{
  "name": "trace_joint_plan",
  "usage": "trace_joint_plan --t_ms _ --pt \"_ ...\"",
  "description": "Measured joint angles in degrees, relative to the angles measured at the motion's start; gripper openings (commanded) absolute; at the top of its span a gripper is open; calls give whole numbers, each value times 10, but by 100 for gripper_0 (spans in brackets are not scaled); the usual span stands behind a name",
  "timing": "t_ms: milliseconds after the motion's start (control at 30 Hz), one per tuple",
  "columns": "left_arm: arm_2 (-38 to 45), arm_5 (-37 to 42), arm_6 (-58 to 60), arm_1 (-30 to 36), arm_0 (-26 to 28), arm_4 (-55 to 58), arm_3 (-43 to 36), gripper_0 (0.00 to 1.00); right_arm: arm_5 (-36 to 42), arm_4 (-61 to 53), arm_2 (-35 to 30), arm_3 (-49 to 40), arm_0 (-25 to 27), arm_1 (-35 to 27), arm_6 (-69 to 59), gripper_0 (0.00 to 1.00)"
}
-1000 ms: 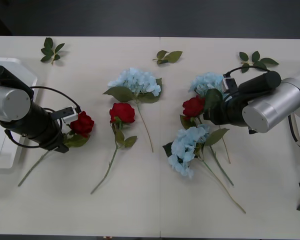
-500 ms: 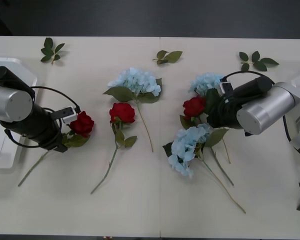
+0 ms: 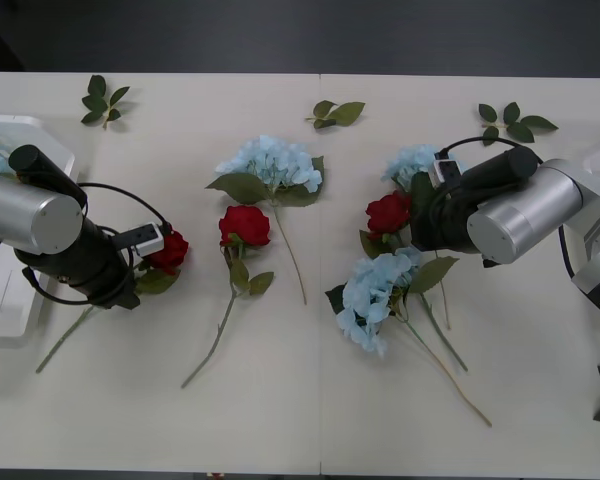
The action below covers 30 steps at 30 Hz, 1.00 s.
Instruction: Put the red flowers into the right box and the blue flowers into the left box
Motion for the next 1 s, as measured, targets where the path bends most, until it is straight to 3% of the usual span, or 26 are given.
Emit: trace_joint_plan --t_ms 33,100,400,767,1000 --pt "0 0 0 0 0 0 0 24 0 1 0 0 0 0 0 0" --pt "0 -3 1 0 0 -1 0 0 -1 6 0 0 0 0 0 0" --pt "0 -10 25 0 0 -5 0 0 -25 -22 -14 0 0 -18 1 0" --pt "0 -10 29 0 0 -4 -2 0 -50 -262 -62 0 0 -167 167 0" --pt "52 62 29 0 0 13 -57 0 -50 -470 -110 0 10 -207 312 0"
